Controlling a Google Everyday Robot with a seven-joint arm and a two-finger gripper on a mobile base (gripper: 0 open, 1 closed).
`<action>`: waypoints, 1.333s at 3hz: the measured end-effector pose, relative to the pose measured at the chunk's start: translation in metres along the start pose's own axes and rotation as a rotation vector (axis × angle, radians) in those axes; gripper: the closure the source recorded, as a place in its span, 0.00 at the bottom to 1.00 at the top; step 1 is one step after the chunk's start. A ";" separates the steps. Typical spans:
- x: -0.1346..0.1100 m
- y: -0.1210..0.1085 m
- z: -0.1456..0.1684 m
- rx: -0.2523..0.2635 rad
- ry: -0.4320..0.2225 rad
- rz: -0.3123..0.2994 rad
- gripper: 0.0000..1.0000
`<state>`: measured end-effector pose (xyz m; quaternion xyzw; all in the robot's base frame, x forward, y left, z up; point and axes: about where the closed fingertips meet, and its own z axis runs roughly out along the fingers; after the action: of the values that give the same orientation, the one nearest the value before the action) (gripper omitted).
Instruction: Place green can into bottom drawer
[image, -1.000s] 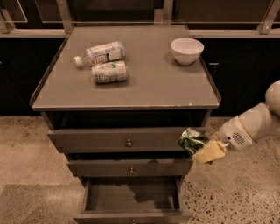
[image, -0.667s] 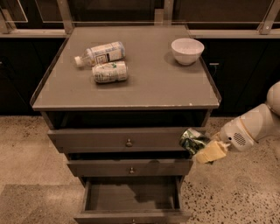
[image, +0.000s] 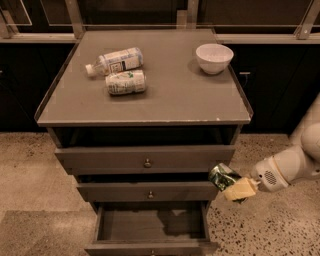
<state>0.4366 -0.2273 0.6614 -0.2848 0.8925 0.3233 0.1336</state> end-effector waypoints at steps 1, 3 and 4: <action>0.024 -0.031 0.038 -0.031 -0.003 0.085 1.00; 0.048 -0.057 0.075 -0.077 0.012 0.172 1.00; 0.057 -0.068 0.085 -0.092 -0.002 0.216 1.00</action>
Offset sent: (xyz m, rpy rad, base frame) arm 0.0038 -0.0180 -0.1596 0.0915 0.2452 -0.1565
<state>0.4356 -0.2383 0.5389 -0.1924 0.9021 0.3767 0.0858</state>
